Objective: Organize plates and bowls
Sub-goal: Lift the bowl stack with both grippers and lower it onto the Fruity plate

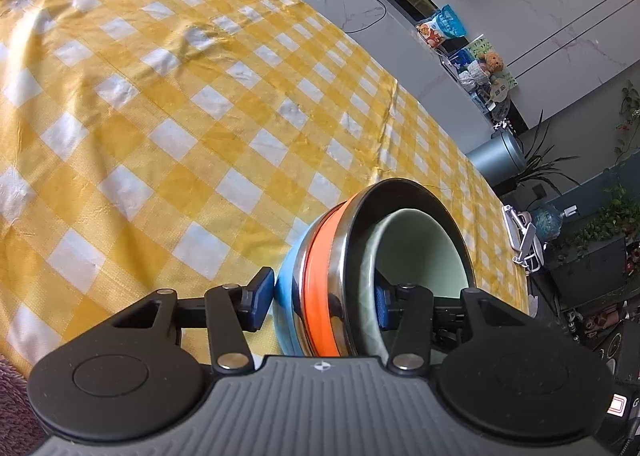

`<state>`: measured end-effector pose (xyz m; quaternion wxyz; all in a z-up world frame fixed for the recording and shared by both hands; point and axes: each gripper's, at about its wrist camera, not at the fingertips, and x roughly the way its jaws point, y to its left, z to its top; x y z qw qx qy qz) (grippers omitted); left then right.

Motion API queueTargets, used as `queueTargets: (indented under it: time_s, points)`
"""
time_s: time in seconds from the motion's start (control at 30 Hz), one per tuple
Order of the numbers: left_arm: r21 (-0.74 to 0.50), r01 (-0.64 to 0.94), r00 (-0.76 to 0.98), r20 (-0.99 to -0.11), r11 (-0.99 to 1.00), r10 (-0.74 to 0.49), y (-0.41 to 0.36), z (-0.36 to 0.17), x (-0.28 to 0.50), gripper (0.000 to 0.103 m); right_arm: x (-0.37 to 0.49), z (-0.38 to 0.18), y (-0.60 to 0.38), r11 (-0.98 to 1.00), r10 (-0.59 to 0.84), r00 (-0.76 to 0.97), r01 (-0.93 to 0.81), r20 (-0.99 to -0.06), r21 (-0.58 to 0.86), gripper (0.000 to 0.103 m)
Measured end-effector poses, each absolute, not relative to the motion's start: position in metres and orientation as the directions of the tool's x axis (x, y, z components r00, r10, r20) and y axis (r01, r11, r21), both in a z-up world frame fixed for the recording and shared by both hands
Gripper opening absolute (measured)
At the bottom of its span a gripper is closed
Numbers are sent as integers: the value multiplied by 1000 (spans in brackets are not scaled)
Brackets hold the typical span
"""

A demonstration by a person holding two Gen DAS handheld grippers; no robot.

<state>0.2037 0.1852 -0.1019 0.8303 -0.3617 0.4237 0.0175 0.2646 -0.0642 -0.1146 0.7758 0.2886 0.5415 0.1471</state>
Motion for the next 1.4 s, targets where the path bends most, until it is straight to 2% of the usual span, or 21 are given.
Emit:
queueTargets:
  time_s: [0.23, 0.53, 1.0, 1.2, 1.4]
  points:
    - [-566, -327, 634, -725, 756, -268, 177, -97, 202, 50, 260, -102, -67, 813, 522, 405, 30, -751, 581, 45]
    - [-540, -294, 631, -729, 788, -264, 148, -75, 201, 50, 255, -90, -95, 791, 538, 403, 63, -740, 609, 45]
    - [-505, -126, 592, -728, 854, -344, 40, -43, 213, 50, 228, -64, -214, 733, 511, 454, 214, -730, 646, 45]
    - [-511, -61, 550, -734, 858, -398, -8, -45, 224, 50, 219, -61, -265, 721, 464, 489, 276, -739, 636, 45]
    - [-495, -52, 509, -760, 868, -403, -31, -54, 232, 50, 220, -70, -290, 703, 449, 481, 330, -753, 630, 45]
